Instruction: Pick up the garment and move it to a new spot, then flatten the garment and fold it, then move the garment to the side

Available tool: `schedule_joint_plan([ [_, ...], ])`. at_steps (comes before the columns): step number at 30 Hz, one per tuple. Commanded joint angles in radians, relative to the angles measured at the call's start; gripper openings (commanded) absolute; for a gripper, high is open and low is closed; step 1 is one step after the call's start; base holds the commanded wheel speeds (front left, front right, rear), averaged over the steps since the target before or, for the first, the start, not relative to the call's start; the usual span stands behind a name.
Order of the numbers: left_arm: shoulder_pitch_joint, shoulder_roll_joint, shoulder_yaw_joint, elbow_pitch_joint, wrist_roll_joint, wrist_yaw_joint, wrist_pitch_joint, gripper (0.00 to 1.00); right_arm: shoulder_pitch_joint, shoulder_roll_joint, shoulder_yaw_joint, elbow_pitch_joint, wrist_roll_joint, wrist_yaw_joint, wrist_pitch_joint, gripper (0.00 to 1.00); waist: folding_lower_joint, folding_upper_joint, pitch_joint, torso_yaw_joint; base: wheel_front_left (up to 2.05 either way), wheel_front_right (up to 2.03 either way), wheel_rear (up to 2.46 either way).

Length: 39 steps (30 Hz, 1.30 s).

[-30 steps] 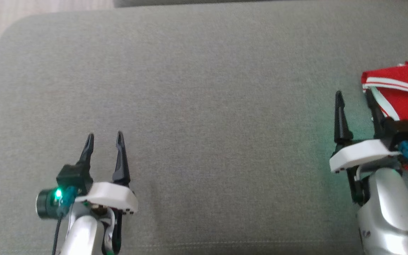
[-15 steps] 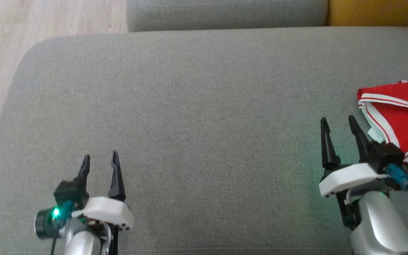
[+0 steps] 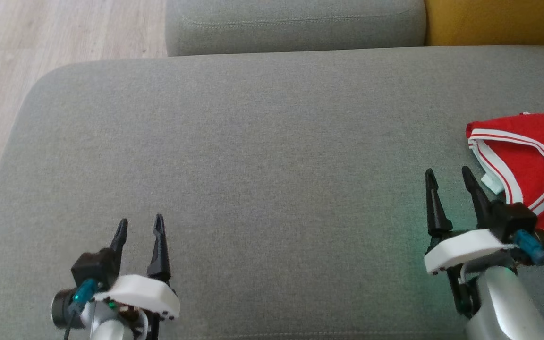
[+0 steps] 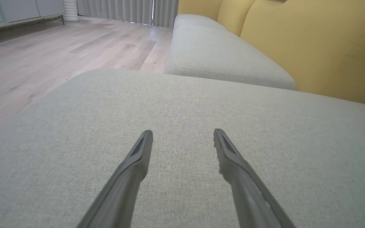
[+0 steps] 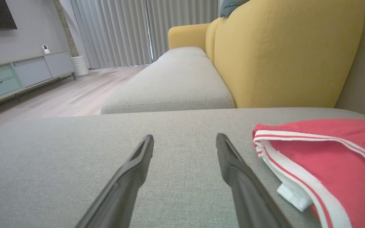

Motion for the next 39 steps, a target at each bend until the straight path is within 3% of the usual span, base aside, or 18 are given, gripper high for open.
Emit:
schedule_joint_plan([
  [1, 0.000, -0.001, 0.000, 0.007, 0.000, 0.000, 0.000, 0.00, 0.000, 0.000, 0.000, 0.007, 0.000, 0.000, 0.001, 0.00, 0.0000, -0.0001, 0.000, 0.000, 0.00, 0.00, 0.00],
  [7, 0.015, -0.002, 0.004, 0.053, -0.023, -0.003, 0.007, 0.00, 0.021, 0.005, -0.007, 0.052, 0.023, 0.000, 0.012, 0.00, 0.0000, -0.0001, -0.001, 0.000, 0.00, 0.00, 0.00],
  [39, -0.010, 0.001, 0.072, 0.021, -0.378, -0.056, 0.101, 0.00, 0.046, 0.004, -0.031, -0.028, 0.416, 0.002, 0.100, 0.00, 0.0000, -0.0001, -0.012, -0.002, 0.00, 0.00, 0.00],
])
